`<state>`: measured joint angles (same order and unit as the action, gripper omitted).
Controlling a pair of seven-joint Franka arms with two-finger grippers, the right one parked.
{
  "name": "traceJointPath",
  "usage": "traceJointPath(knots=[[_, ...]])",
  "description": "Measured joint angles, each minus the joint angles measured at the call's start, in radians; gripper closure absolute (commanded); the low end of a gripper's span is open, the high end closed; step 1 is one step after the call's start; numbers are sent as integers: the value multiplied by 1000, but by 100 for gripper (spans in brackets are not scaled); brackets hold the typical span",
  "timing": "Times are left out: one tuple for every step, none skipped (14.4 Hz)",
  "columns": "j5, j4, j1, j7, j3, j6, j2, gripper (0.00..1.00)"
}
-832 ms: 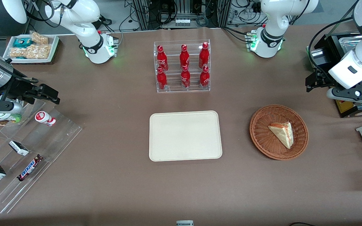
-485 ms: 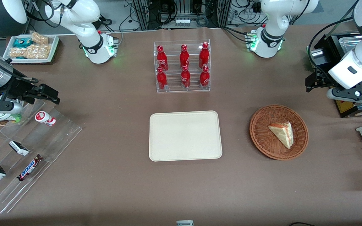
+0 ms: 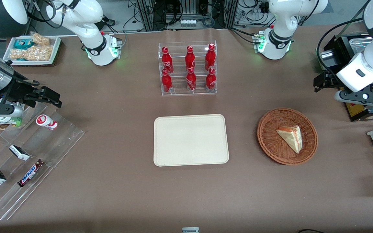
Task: Place sandwich from basket to tray
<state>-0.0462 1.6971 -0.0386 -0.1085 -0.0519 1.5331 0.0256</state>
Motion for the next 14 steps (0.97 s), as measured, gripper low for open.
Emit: traceJointPath(knots=[[0,22,4,0,1,17,-7,0],[0,52,6,0,3,48,-17,0],[0,91,7,0,5,99,-29,0],[0,135,8,0,6,161,-42,0],[0,185,8,1,6,231,-52,0],[0,237,8,3,7,303,-61,0],[0,290,8,4,11,375,-67,0],[0,343,8,7,17,444,-71,0],[0,395,9,12,24,514,-73,0],[0,445,9,24,29,587,-74,0],[0,491,10,50,32,657,-74,0],[0,529,10,91,33,720,-75,0],[0,557,10,145,33,766,-75,0],[0,572,10,213,33,798,-78,0]])
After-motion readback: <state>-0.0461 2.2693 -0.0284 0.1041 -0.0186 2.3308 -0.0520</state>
